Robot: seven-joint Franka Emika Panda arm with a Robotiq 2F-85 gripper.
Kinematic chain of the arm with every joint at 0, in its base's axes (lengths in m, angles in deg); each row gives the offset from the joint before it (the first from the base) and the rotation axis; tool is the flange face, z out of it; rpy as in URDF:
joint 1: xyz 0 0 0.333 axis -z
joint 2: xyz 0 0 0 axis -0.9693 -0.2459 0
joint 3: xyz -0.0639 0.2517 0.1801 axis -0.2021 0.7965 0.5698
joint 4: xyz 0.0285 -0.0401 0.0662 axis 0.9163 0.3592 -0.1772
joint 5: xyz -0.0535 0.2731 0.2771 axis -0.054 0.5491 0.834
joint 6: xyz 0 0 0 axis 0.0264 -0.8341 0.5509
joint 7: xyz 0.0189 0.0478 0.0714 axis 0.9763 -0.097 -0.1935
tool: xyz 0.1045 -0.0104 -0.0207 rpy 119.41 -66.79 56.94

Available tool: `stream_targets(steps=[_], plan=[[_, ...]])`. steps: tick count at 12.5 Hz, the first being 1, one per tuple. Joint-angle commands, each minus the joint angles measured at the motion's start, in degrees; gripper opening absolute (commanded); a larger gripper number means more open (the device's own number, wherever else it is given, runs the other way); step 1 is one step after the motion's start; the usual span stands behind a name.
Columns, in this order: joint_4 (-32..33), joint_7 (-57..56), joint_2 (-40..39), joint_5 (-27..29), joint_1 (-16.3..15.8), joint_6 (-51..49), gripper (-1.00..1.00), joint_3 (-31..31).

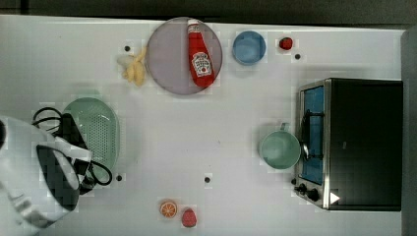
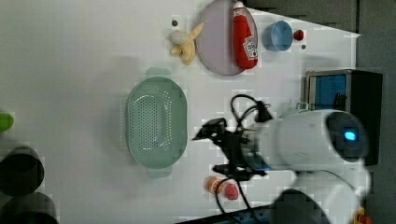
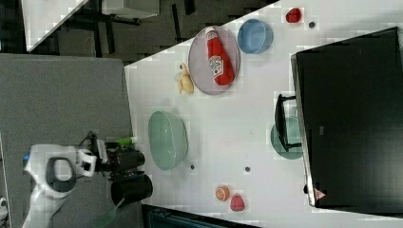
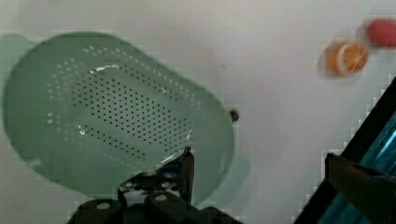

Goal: Drag strainer left to right.

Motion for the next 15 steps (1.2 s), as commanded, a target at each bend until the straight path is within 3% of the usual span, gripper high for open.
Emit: stream_targets(steps=[1,7,10,15], plan=[[2.4,15.2,-2.7,-1.8,2.1,9.1,1.0,-0.1],[8.8,17.6,-15.5,-1.8,1.8,35.7,1.0,-1.2],[8.9,17.6,-20.3,-1.8,0.2,40.6,1.0,-3.9],[8.7,17.5,-23.5,-2.1,-5.5,45.3,1.0,-10.7]])
